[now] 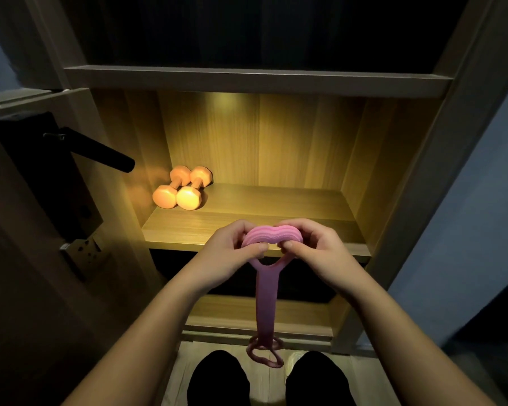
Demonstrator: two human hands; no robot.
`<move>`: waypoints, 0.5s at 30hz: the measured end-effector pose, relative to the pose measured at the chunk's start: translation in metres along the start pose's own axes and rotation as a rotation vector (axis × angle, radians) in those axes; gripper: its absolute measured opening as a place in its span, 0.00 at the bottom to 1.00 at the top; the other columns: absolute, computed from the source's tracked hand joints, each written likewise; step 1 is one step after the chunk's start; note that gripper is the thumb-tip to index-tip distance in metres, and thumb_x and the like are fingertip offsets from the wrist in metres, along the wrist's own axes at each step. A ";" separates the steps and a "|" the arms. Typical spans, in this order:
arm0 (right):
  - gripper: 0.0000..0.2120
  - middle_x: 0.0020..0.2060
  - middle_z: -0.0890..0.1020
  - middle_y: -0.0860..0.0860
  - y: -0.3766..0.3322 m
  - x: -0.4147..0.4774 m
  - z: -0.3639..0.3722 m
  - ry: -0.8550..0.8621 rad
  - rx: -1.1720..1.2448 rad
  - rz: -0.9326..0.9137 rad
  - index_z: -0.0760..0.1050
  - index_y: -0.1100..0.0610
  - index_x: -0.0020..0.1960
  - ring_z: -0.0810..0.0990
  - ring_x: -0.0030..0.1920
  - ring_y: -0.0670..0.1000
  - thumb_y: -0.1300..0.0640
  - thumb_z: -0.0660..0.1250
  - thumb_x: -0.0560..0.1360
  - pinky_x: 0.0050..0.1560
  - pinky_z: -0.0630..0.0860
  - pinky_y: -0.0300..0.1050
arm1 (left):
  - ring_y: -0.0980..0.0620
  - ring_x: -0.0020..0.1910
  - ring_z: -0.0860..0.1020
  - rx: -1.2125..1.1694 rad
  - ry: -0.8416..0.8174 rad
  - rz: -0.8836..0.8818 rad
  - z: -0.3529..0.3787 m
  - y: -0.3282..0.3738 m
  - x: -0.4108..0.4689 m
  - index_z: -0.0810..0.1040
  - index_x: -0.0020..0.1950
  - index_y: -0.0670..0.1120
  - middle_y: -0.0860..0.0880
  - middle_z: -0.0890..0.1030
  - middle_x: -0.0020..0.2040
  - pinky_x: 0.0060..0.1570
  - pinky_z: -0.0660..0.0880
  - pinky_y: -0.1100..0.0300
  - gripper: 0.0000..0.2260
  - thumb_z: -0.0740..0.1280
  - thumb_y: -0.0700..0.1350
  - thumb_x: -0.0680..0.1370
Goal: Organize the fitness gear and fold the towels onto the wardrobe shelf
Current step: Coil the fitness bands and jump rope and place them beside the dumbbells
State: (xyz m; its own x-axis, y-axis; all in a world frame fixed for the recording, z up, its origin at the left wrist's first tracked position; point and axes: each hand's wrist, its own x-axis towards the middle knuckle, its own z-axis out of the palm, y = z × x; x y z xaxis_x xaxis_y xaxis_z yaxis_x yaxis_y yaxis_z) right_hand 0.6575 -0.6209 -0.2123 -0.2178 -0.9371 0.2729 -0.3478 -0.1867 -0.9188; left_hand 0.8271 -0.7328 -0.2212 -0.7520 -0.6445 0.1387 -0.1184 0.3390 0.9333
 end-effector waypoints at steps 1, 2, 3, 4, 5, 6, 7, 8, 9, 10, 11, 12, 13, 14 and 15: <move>0.14 0.51 0.83 0.49 -0.001 0.000 -0.002 -0.018 0.040 0.016 0.78 0.53 0.58 0.81 0.54 0.48 0.68 0.66 0.77 0.55 0.79 0.44 | 0.55 0.46 0.82 -0.055 -0.036 -0.010 -0.002 0.001 -0.002 0.79 0.53 0.50 0.52 0.83 0.44 0.48 0.78 0.62 0.08 0.72 0.49 0.75; 0.15 0.51 0.83 0.50 -0.002 0.000 -0.004 -0.034 0.079 0.035 0.78 0.53 0.58 0.81 0.53 0.49 0.68 0.66 0.77 0.54 0.80 0.44 | 0.53 0.47 0.82 -0.109 -0.066 -0.020 -0.004 0.001 -0.003 0.79 0.54 0.49 0.52 0.83 0.44 0.50 0.78 0.62 0.11 0.71 0.52 0.74; 0.15 0.52 0.83 0.50 -0.002 0.000 -0.005 -0.048 0.114 0.050 0.78 0.53 0.58 0.81 0.54 0.50 0.68 0.66 0.77 0.55 0.80 0.45 | 0.51 0.47 0.82 -0.171 -0.088 -0.034 -0.005 0.001 -0.004 0.80 0.55 0.49 0.51 0.83 0.43 0.51 0.78 0.60 0.13 0.70 0.54 0.74; 0.15 0.52 0.83 0.51 -0.002 0.001 -0.007 -0.062 0.135 0.061 0.78 0.53 0.59 0.81 0.54 0.51 0.68 0.66 0.77 0.55 0.79 0.46 | 0.50 0.47 0.82 -0.234 -0.098 -0.049 -0.006 0.002 -0.005 0.79 0.55 0.47 0.50 0.82 0.42 0.53 0.79 0.58 0.15 0.68 0.55 0.74; 0.15 0.53 0.83 0.51 -0.002 0.000 -0.008 -0.078 0.144 0.065 0.78 0.53 0.59 0.81 0.55 0.52 0.68 0.66 0.77 0.56 0.79 0.46 | 0.49 0.47 0.82 -0.282 -0.099 -0.058 -0.006 0.002 -0.005 0.79 0.55 0.45 0.50 0.82 0.41 0.54 0.79 0.56 0.16 0.67 0.55 0.74; 0.15 0.54 0.83 0.51 -0.003 0.000 -0.008 -0.095 0.144 0.065 0.78 0.53 0.60 0.80 0.56 0.52 0.68 0.66 0.77 0.56 0.79 0.46 | 0.49 0.46 0.82 -0.307 -0.090 -0.062 -0.006 0.002 -0.006 0.79 0.55 0.44 0.50 0.81 0.41 0.55 0.79 0.55 0.16 0.67 0.54 0.75; 0.15 0.54 0.83 0.50 -0.004 0.000 -0.009 -0.111 0.136 0.062 0.78 0.52 0.60 0.80 0.57 0.52 0.67 0.67 0.77 0.56 0.79 0.46 | 0.50 0.45 0.82 -0.308 -0.077 -0.059 -0.005 0.003 -0.006 0.78 0.54 0.43 0.50 0.81 0.40 0.55 0.79 0.54 0.16 0.66 0.54 0.75; 0.15 0.54 0.82 0.49 -0.005 0.000 -0.008 -0.122 0.126 0.059 0.77 0.52 0.60 0.80 0.57 0.50 0.66 0.68 0.76 0.56 0.79 0.44 | 0.50 0.44 0.82 -0.294 -0.062 -0.051 -0.004 0.003 -0.007 0.78 0.53 0.43 0.50 0.81 0.39 0.56 0.79 0.52 0.15 0.66 0.53 0.75; 0.15 0.54 0.82 0.49 -0.005 -0.001 -0.007 -0.123 0.118 0.055 0.77 0.52 0.60 0.81 0.56 0.49 0.65 0.69 0.76 0.55 0.79 0.43 | 0.50 0.43 0.82 -0.273 -0.052 -0.039 -0.003 0.004 -0.007 0.77 0.52 0.43 0.50 0.80 0.39 0.56 0.79 0.51 0.14 0.66 0.53 0.76; 0.14 0.52 0.83 0.49 -0.006 -0.001 -0.005 -0.110 0.112 0.051 0.78 0.53 0.59 0.81 0.54 0.48 0.64 0.69 0.75 0.54 0.79 0.42 | 0.50 0.43 0.82 -0.255 -0.048 -0.028 -0.002 0.005 -0.008 0.77 0.52 0.43 0.50 0.80 0.38 0.57 0.78 0.50 0.14 0.66 0.53 0.76; 0.13 0.51 0.83 0.50 -0.005 -0.001 -0.004 -0.089 0.103 0.046 0.78 0.55 0.59 0.81 0.51 0.48 0.63 0.69 0.75 0.52 0.79 0.42 | 0.51 0.42 0.82 -0.247 -0.045 -0.025 0.000 0.006 -0.009 0.77 0.51 0.43 0.50 0.80 0.38 0.57 0.78 0.50 0.14 0.65 0.53 0.76; 0.12 0.49 0.83 0.51 -0.005 0.000 -0.002 -0.068 0.084 0.039 0.78 0.58 0.59 0.80 0.48 0.48 0.62 0.69 0.75 0.50 0.79 0.43 | 0.51 0.42 0.81 -0.251 -0.037 -0.029 0.001 0.006 -0.010 0.76 0.51 0.43 0.50 0.80 0.37 0.57 0.78 0.49 0.14 0.65 0.53 0.76; 0.12 0.47 0.82 0.53 -0.005 0.000 0.000 -0.055 0.056 0.030 0.78 0.60 0.59 0.79 0.45 0.49 0.62 0.69 0.76 0.48 0.79 0.45 | 0.52 0.41 0.81 -0.257 -0.023 -0.038 0.002 0.006 -0.011 0.76 0.51 0.43 0.50 0.80 0.36 0.56 0.78 0.50 0.14 0.64 0.53 0.76; 0.12 0.45 0.82 0.55 -0.004 0.000 0.002 -0.049 0.028 0.020 0.78 0.62 0.59 0.79 0.43 0.49 0.62 0.68 0.76 0.46 0.78 0.46 | 0.52 0.40 0.81 -0.258 -0.006 -0.045 0.003 0.006 -0.011 0.76 0.50 0.43 0.50 0.80 0.36 0.54 0.79 0.52 0.13 0.64 0.52 0.77; 0.11 0.44 0.81 0.55 -0.003 0.000 0.003 -0.047 0.007 0.011 0.77 0.63 0.59 0.78 0.42 0.49 0.62 0.68 0.77 0.45 0.78 0.47 | 0.52 0.39 0.82 -0.253 0.012 -0.043 0.004 0.007 -0.012 0.77 0.50 0.43 0.50 0.80 0.36 0.50 0.80 0.55 0.12 0.63 0.51 0.78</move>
State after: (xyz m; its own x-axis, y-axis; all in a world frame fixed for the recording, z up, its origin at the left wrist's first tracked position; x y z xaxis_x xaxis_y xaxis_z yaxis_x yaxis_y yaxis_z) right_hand 0.6618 -0.6211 -0.2105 -0.1783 -0.9521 0.2486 -0.3395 -0.1776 -0.9237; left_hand 0.8326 -0.7202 -0.2178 -0.7419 -0.6631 0.0997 0.0174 0.1296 0.9914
